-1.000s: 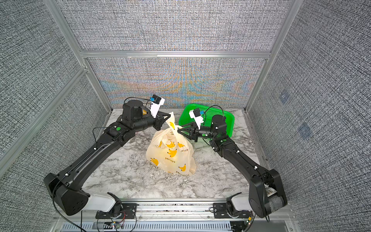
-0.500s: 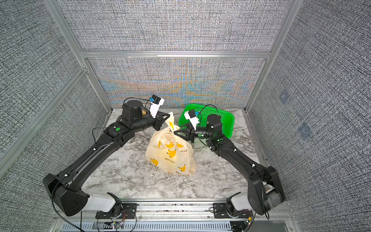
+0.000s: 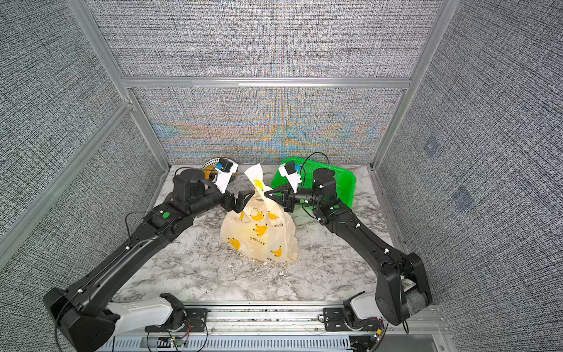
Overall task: Place the banana into a plastic bag & tie a knot
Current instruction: Cross the plastic bag at the center of the board.
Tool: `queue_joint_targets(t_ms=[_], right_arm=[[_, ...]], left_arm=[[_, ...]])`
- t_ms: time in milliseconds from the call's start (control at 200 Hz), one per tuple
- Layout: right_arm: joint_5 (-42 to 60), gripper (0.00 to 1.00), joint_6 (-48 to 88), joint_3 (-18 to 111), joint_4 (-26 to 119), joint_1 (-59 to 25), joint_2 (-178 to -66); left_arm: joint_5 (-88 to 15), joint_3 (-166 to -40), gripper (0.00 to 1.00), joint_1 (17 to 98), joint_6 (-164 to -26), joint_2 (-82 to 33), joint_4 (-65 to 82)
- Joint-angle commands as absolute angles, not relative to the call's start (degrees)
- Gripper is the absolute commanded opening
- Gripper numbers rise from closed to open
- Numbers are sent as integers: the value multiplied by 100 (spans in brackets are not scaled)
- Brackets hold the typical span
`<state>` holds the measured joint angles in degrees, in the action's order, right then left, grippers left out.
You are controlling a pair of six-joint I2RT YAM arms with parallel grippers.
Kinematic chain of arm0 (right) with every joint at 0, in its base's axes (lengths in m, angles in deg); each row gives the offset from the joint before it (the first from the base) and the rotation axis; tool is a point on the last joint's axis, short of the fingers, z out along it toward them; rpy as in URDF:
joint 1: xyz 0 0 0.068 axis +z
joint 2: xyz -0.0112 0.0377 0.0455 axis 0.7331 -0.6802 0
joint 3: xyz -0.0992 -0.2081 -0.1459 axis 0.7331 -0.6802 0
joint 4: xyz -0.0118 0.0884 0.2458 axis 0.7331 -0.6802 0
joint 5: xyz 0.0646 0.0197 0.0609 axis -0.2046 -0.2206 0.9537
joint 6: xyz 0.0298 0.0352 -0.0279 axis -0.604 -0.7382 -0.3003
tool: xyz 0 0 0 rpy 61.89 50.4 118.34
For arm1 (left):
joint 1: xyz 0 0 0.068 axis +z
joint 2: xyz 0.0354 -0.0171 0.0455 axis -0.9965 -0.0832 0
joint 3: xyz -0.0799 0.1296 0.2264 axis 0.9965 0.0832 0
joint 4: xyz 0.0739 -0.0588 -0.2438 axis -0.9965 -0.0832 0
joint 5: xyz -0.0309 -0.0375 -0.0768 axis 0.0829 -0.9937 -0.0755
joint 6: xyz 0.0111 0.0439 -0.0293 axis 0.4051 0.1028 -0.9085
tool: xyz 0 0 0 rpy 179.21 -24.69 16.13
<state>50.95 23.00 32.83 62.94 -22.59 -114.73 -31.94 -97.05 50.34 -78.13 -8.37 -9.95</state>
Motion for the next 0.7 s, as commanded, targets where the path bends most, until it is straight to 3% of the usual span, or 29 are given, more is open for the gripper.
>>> queue_joint_targets(t_ms=[0, 265, 696], right_arm=[[5048, 0, 2299, 3426, 6076, -2249, -11536], [5111, 0, 2184, 3628, 5988, -2227, -11695], [5050, 0, 1943, 3807, 5906, -2078, -11798]], left_arm=[[-2511, -9084, 99, 5034, -7523, -470, -315], [-2149, -8055, 99, 4833, -6544, -381, 818], [-1647, -7948, 99, 4688, -5662, -1234, 2360]])
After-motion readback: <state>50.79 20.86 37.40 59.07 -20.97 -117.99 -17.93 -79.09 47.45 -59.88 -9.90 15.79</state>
